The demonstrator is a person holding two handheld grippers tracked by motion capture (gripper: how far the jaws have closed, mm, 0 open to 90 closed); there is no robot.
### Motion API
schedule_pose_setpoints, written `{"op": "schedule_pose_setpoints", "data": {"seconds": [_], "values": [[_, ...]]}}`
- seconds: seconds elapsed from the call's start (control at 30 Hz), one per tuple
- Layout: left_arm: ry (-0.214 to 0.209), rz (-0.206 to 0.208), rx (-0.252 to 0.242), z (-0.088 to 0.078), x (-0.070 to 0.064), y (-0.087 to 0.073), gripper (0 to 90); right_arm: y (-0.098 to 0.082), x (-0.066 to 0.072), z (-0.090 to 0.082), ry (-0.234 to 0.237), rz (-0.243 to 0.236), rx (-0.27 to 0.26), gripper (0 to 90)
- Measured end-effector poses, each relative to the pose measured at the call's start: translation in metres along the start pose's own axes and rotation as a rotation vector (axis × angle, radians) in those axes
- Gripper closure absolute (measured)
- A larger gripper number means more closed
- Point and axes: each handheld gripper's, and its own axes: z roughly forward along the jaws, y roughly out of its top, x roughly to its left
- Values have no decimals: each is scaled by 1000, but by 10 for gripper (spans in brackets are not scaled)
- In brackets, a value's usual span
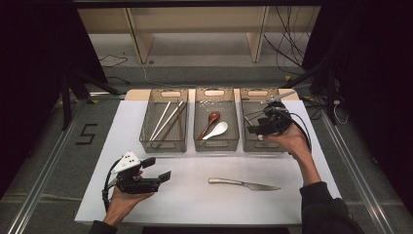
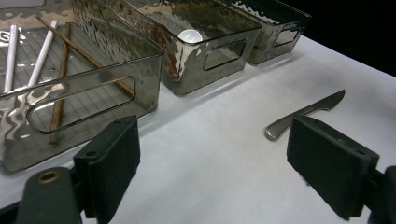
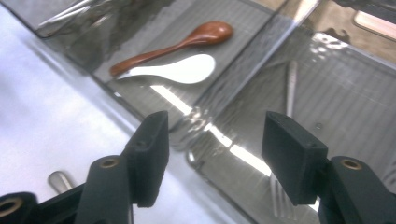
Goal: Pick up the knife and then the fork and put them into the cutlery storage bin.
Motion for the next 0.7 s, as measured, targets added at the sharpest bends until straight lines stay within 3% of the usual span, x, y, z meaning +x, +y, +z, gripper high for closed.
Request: {"op": "schedule_pose_setpoints", "data": {"seconds": [0.7], "values": [[-4,2,-12,-1,0,0,170,-8,37,-1,74,-90,27,348]]}}
